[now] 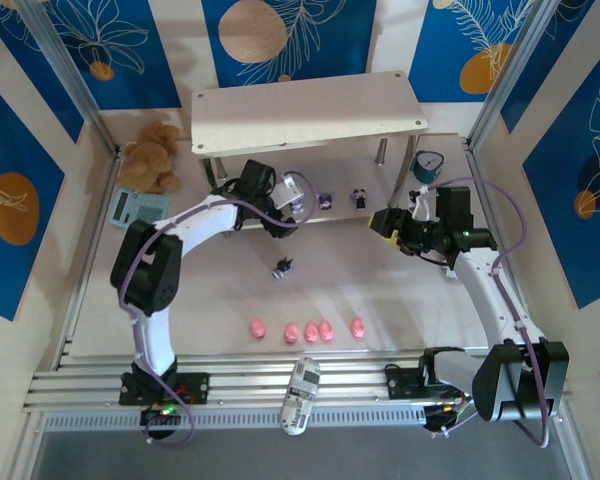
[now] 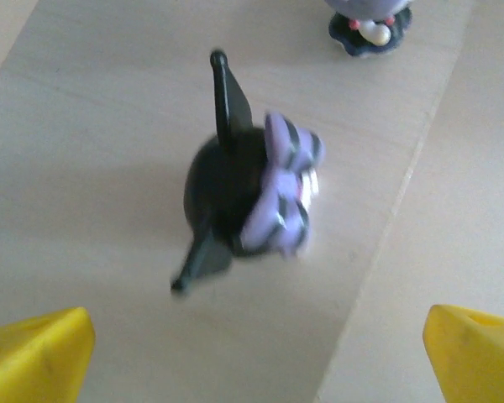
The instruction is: Place and organize the plastic toys onto the shelf
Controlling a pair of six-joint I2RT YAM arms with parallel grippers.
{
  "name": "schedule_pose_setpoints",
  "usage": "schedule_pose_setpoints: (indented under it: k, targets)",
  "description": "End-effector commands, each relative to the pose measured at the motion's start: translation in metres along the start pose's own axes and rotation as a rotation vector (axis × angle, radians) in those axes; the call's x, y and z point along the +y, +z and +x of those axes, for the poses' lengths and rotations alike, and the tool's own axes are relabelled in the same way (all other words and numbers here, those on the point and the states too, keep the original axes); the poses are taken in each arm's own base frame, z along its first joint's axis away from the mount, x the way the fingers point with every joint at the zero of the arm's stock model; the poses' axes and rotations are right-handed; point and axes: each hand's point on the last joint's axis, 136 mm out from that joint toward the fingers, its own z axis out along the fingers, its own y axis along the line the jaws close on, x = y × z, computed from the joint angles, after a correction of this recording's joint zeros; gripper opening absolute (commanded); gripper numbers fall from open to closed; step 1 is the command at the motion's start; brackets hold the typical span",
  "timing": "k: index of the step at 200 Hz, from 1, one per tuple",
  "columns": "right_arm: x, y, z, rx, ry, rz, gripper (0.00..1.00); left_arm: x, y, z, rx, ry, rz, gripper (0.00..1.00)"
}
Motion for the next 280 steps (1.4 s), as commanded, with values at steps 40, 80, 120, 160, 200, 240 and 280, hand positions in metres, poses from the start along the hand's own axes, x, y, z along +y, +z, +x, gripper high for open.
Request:
schedule_pose_setpoints:
  k: [40, 80, 120, 160, 200, 240, 280]
  targets:
    - [0.003, 0.0, 0.006, 0.013, 0.011, -0.02, 0.67, -0.001, -0.094, -0.002, -0.143, -0.195, -0.231, 1.0]
    - [0.005, -0.003, 0.011, 0.011, 0.001, -0.021, 0.67, -0.049, -0.143, 0.013, -0.167, -0.318, -0.175, 1.0]
    - [0.01, -0.008, 0.019, 0.01, -0.003, -0.037, 0.68, -0.098, -0.16, 0.031, -0.191, -0.365, -0.086, 0.44]
    - [0.02, -0.017, 0.022, -0.006, -0.023, -0.055, 0.67, -0.108, -0.123, 0.067, 0.052, -0.34, -0.193, 0.46]
    - [0.026, -0.024, 0.025, -0.014, -0.043, -0.057, 0.67, -0.111, -0.085, 0.062, 0.194, -0.236, -0.266, 0.46]
    - [0.026, -0.028, 0.026, -0.02, -0.05, -0.055, 0.68, -0.12, -0.052, 0.05, 0.251, -0.197, -0.232, 0.48]
    - [0.024, -0.028, 0.024, -0.028, -0.044, -0.056, 0.68, -0.126, -0.033, 0.06, 0.34, -0.187, -0.212, 0.57]
